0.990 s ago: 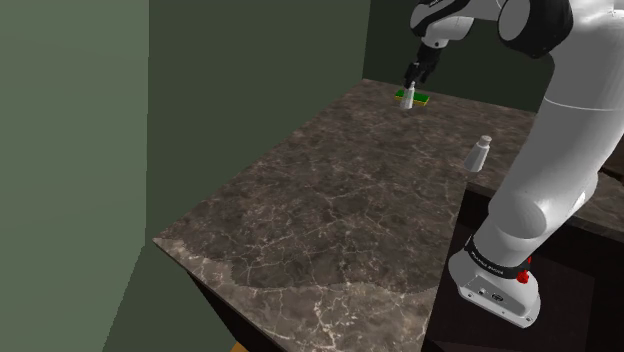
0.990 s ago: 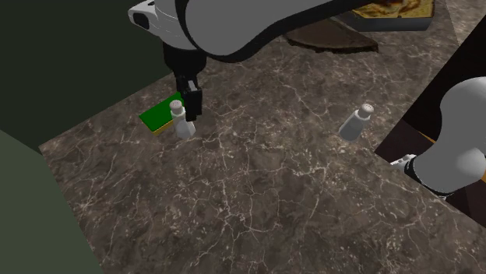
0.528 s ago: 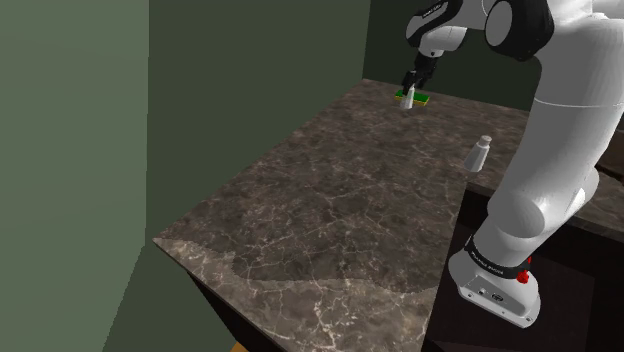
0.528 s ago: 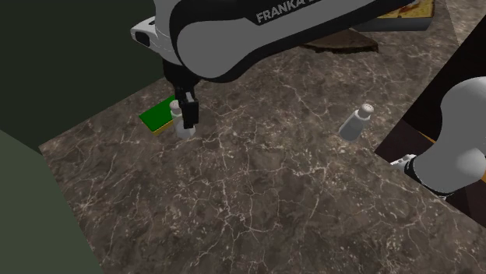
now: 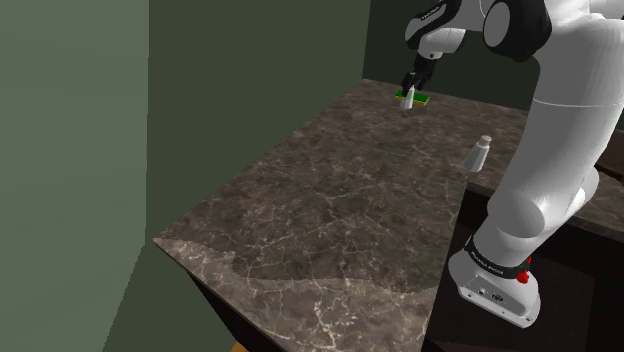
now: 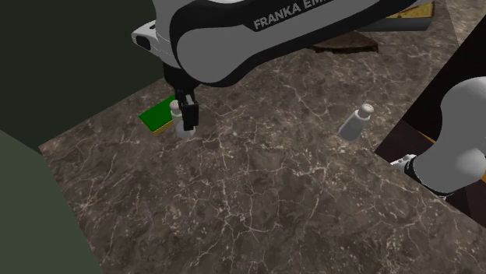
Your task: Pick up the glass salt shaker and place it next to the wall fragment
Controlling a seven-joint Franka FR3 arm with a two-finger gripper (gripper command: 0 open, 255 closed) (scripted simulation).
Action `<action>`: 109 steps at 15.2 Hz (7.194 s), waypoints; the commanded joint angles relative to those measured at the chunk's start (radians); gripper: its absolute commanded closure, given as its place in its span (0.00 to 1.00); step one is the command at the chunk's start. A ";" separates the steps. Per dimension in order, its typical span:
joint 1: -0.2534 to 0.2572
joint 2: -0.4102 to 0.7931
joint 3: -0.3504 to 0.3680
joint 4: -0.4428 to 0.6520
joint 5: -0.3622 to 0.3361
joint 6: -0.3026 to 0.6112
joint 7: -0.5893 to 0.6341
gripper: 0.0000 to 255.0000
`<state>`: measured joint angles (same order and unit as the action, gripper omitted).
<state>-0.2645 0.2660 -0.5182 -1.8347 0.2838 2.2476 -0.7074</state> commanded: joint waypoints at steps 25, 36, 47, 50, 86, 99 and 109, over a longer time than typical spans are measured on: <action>0.007 -0.055 -0.018 0.135 -0.055 -0.179 0.049 1.00; 0.000 -0.062 -0.024 0.274 -0.070 -0.322 0.070 1.00; 0.004 -0.135 -0.036 0.297 -0.110 -0.409 0.078 1.00; 0.017 -0.264 -0.042 0.157 -0.178 -0.378 0.083 1.00; -0.419 -1.341 -0.111 -0.458 -0.684 -0.749 -0.217 1.00; -0.499 -1.452 -0.204 -0.558 -0.787 -0.742 -0.305 1.00; -0.535 -1.495 -0.277 -0.689 -0.857 -0.651 -0.308 1.00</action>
<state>-0.7978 -1.2278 -0.7843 -2.5117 -0.5645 1.5844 -1.0154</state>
